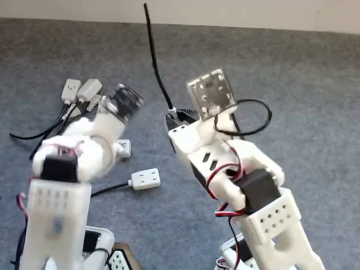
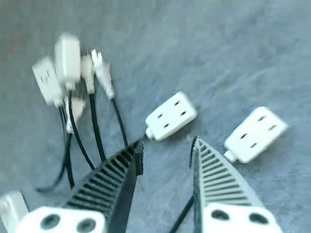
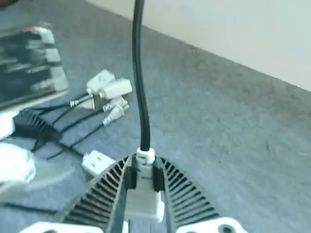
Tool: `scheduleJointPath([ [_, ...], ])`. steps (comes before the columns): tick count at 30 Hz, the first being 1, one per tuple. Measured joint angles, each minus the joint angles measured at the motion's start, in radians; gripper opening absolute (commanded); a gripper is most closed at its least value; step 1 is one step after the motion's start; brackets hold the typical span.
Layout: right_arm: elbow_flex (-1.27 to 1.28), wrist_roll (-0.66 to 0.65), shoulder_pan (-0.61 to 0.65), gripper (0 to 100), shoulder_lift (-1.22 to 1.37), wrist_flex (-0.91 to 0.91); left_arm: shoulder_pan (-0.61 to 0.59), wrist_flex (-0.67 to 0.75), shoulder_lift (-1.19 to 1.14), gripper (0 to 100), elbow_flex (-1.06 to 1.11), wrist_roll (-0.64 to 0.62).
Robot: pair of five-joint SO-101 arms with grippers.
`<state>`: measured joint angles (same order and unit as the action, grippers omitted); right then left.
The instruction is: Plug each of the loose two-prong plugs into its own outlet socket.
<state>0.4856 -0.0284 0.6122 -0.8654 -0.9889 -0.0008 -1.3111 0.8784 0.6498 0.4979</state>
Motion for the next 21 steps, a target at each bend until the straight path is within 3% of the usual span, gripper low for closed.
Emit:
scheduleJointPath([
  [4,0.282,0.034,0.002,0.5,-0.069,0.249,0.137,-0.061,0.181,30,-0.018,-0.068],
  [10,0.453,0.038,0.006,0.5,-0.091,0.39,0.152,-0.035,0.434,30,0.021,-0.264],
  [21,0.473,0.204,0.094,0.5,-0.095,0.362,0.153,0.256,0.876,30,0.647,-0.322],
])
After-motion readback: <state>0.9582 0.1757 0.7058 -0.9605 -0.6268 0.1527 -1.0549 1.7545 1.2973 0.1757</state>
